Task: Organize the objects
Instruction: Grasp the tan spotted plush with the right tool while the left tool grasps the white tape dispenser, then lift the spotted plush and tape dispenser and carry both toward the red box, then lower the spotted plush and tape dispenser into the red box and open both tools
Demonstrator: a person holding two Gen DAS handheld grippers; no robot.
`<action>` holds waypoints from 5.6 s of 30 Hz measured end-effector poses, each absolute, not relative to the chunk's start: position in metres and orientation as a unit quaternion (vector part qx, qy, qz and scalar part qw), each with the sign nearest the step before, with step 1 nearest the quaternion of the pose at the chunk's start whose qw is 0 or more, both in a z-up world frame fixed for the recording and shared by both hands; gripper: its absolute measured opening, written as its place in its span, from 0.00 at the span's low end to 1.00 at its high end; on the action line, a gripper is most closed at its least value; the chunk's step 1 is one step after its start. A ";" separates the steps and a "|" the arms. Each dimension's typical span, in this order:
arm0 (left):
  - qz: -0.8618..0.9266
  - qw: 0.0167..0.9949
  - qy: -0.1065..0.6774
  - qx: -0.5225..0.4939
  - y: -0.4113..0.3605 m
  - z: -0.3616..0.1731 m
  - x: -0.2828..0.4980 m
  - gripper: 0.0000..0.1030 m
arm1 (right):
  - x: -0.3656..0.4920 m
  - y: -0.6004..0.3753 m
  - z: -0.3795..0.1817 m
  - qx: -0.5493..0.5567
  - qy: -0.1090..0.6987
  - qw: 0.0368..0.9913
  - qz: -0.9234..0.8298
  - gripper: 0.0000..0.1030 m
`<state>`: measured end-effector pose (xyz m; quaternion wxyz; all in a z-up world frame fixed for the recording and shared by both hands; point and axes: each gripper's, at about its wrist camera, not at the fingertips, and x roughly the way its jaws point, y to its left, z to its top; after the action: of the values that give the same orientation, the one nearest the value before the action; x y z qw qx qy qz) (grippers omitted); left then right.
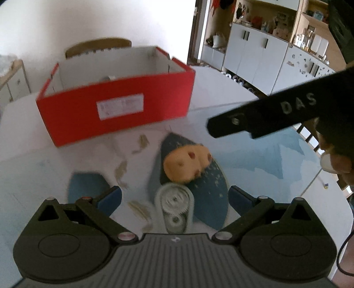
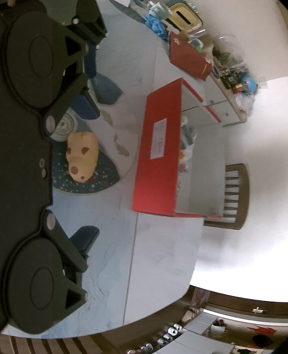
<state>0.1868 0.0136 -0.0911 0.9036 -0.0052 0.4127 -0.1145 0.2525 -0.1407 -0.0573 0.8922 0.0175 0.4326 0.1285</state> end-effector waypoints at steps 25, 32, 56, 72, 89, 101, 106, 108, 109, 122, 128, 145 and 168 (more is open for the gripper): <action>-0.069 0.899 0.431 0.013 -0.005 -0.148 0.196 1.00 | 0.282 -0.108 -0.115 -0.001 0.497 0.856 0.139 0.99; -0.058 0.902 0.426 0.035 -0.011 -0.153 0.196 1.00 | 0.286 -0.108 -0.120 0.005 0.500 0.855 0.135 0.95; -0.073 0.905 0.419 0.024 -0.007 -0.142 0.199 0.49 | 0.282 -0.109 -0.113 0.019 0.504 0.856 0.115 0.69; -0.064 0.918 0.392 -0.018 0.032 -0.115 0.190 0.49 | 0.254 -0.125 -0.073 0.009 0.479 0.869 0.122 0.69; -0.070 0.924 0.373 -0.040 0.065 -0.076 0.192 0.49 | 0.242 -0.113 -0.046 -0.020 0.462 0.875 0.147 0.68; -0.093 0.929 0.357 -0.016 0.090 -0.031 0.225 0.49 | 0.268 -0.107 -0.024 -0.032 0.435 0.888 0.145 0.68; -0.100 0.933 0.345 0.004 0.098 -0.011 0.246 0.49 | 0.287 -0.102 -0.013 -0.042 0.420 0.895 0.140 0.68; -0.103 0.936 0.338 0.010 0.100 -0.004 0.253 0.49 | 0.295 -0.101 -0.008 -0.045 0.414 0.899 0.136 0.68; -0.104 0.937 0.334 0.013 0.102 0.000 0.257 0.49 | 0.299 -0.101 -0.006 -0.045 0.412 0.900 0.135 0.68; -0.108 0.942 0.310 0.072 0.119 0.030 0.318 0.49 | 0.365 -0.090 0.004 -0.056 0.390 0.913 0.105 0.68; -0.096 0.941 0.309 0.101 0.124 0.025 0.349 0.49 | 0.391 -0.079 -0.008 -0.073 0.397 0.910 0.095 0.68; -0.109 0.913 0.379 0.106 0.133 -0.034 0.429 0.49 | 0.430 -0.072 -0.060 -0.071 0.450 0.887 0.074 0.69; -0.117 0.875 0.454 0.124 0.119 -0.082 0.469 0.49 | 0.445 -0.072 -0.085 -0.043 0.475 0.876 0.064 0.76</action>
<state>0.4691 0.1186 -0.0816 0.8748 0.1237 0.4537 -0.1166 0.4448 -0.0717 -0.0853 0.8764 -0.0430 0.4753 0.0642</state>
